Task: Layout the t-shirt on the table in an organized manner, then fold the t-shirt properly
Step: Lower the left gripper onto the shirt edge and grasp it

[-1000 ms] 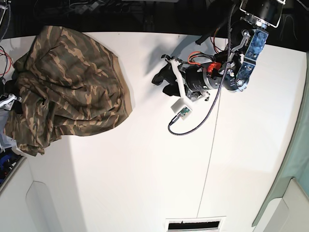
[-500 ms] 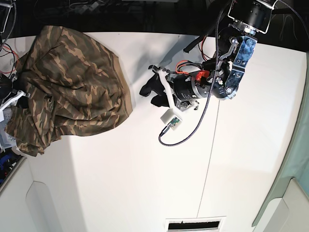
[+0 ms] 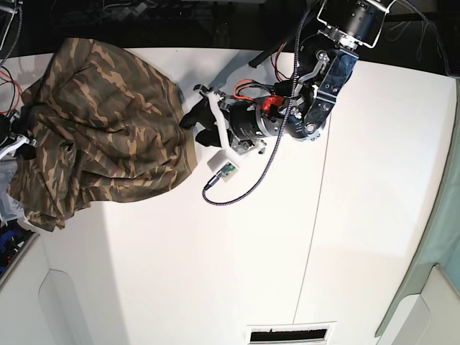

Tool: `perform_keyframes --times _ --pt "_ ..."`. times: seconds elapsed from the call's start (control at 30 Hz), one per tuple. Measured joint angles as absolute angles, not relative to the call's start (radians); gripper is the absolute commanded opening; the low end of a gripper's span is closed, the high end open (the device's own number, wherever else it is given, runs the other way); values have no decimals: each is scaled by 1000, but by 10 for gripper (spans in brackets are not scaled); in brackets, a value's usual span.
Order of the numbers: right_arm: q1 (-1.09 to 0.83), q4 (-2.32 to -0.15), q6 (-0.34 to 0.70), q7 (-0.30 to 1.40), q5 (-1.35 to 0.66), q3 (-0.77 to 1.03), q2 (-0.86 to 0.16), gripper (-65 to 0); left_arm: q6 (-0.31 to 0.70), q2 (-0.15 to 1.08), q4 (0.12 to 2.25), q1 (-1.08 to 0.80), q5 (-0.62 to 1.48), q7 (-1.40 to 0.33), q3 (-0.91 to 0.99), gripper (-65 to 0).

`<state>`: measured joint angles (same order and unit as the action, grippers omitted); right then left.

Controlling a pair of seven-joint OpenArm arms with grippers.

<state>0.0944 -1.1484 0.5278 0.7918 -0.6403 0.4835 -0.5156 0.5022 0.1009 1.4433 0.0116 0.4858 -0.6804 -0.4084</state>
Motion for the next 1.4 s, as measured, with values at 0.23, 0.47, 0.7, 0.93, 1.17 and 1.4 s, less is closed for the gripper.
perform_keyframes --times 0.23,0.47,0.7,0.93,1.17,1.4 --pt "75 -1149 537 831 -685 607 -528 -650 503 82 1367 43 426 -616 -469 -319" --pt "41 -1149 540 838 -704 722 -537 -650 518 80 1200 96 424 -556 -511 -319" --pt "41 -1149 539 879 -699 889 -537 -650 530 90 1181 119 365 -541 -512 -319" --pt "-46 -1150 543 839 -707 932 -585 -650 522 179 1147 174 376 -515 -511 -319" --pt "-68 -1150 543 829 -728 950 -582 -650 535 261 1166 208 396 -560 -510 -320" --pt "-69 -1150 543 840 -728 949 -581 -650 548 248 1470 150 422 -646 -537 -319"
